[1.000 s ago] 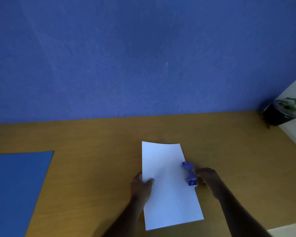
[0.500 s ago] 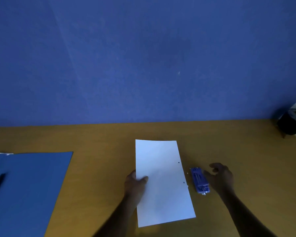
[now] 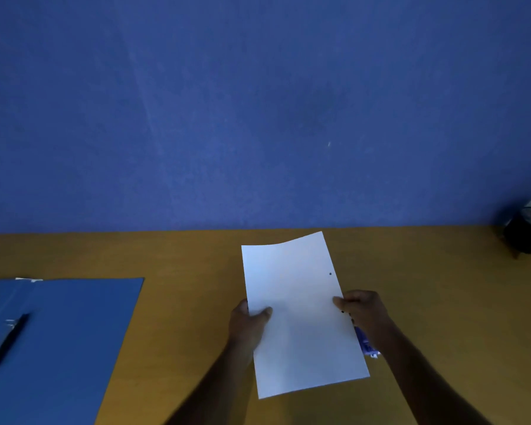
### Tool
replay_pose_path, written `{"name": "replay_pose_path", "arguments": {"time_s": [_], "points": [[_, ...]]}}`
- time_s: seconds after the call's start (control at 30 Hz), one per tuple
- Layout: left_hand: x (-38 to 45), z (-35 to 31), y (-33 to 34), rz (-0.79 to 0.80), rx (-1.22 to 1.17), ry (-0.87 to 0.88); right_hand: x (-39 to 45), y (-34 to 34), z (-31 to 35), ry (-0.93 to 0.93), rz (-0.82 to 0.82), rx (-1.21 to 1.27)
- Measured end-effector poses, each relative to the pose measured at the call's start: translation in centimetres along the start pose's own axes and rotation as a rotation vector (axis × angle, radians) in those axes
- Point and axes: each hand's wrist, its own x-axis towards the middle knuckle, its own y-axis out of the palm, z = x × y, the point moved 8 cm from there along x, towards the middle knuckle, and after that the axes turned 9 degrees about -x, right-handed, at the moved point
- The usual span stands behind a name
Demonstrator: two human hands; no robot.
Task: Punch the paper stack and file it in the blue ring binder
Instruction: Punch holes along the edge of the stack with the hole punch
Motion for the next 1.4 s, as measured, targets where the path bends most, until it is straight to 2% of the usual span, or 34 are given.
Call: {"name": "replay_pose_path", "arguments": {"time_s": [0.07,0.13,0.2,0.3,0.37,0.5,0.63,0.7,0.8,0.87,0.97,1.03,1.1,1.2,1.3,1.4], "points": [[-0.4,-0.8,-0.1,-0.049,0.105,0.022,-0.3,-0.2,0.9,-0.035,-0.025,-0.037],[-1.0,-2.3,0.1,-0.119,0.308,0.105,-0.6,-0.3,2.0,-0.095,-0.052,-0.062],[-2.1,-4.4,1.3,-0.09,0.35,0.233,-1.2,-0.3,4.2,-0.23,-0.12,-0.178],[-3.9,-6.3,4.8,0.131,0.113,0.211,-3.4,0.2,8.0,-0.523,-0.251,-0.356],[-5.0,-7.2,6.7,0.216,-0.057,0.174,-5.5,1.2,10.0,-0.665,-0.299,-0.399],[-5.9,-9.4,7.6,0.173,-0.095,0.234,-8.5,2.7,12.5,-0.811,-0.354,-0.42],[-5.0,-10.0,6.1,0.12,-0.137,0.286,-8.8,3.9,12.0,-0.916,-0.181,-0.297],[-4.8,-10.2,5.8,0.176,-0.163,0.277,-7.8,3.1,11.1,-0.805,-0.127,-0.153],[-4.7,-10.6,5.6,0.252,-0.161,0.228,-4.9,0.6,8.5,-0.565,-0.227,0.028],[-4.2,-10.3,5.7,0.311,-0.168,0.18,-2.8,-0.3,6.5,-0.37,-0.204,0.18],[-3.9,-9.7,5.8,0.418,-0.222,0.113,-1.5,0.6,3.3,0.002,0.045,0.392],[-3.9,-9.6,5.7,0.457,-0.248,0.101,-1.9,1.5,1.7,0.166,0.235,0.409],[-3.7,-9.5,5.5,0.482,-0.274,0.084,-2.0,1.8,0.5,0.196,0.325,0.361],[-3.4,-8.9,5.1,0.489,-0.304,0.057,-1.8,1.7,-1.3,0.223,0.327,0.304],[-2.9,-8.3,4.6,0.486,-0.334,0.036,-2.4,2.1,-1.5,0.185,0.401,0.353],[-1.3,-6.5,3.5,0.355,-0.242,0.012,-2.0,1.3,-2.2,0.178,0.342,0.374]]}}
